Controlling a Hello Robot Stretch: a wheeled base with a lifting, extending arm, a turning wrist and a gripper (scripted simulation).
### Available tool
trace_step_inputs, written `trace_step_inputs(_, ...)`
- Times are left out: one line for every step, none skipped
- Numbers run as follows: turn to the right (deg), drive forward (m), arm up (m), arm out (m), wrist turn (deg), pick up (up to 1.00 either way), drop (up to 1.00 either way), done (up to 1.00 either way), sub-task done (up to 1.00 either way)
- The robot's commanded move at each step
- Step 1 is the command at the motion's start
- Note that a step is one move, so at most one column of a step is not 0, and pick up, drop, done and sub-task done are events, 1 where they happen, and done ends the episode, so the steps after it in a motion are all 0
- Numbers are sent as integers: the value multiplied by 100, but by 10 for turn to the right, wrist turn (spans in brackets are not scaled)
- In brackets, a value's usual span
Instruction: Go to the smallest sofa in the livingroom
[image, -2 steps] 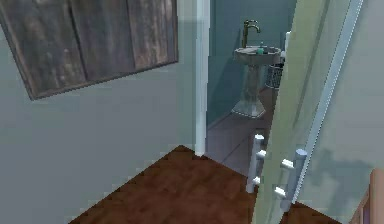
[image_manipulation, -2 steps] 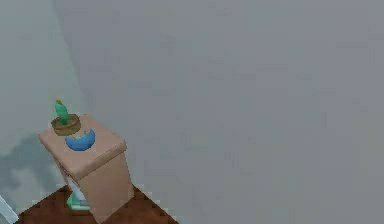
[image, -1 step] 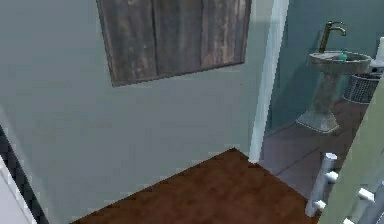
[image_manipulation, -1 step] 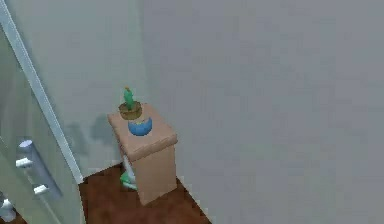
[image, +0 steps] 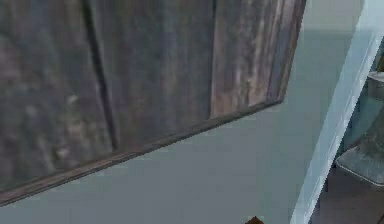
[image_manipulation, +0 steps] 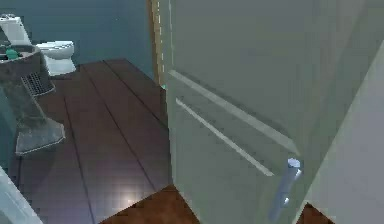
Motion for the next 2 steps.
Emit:
trace_step_inputs(450,0,0,0,0,0,0,0,0)
trace_step_inputs(90,0,0,0,0,0,0,0,0)
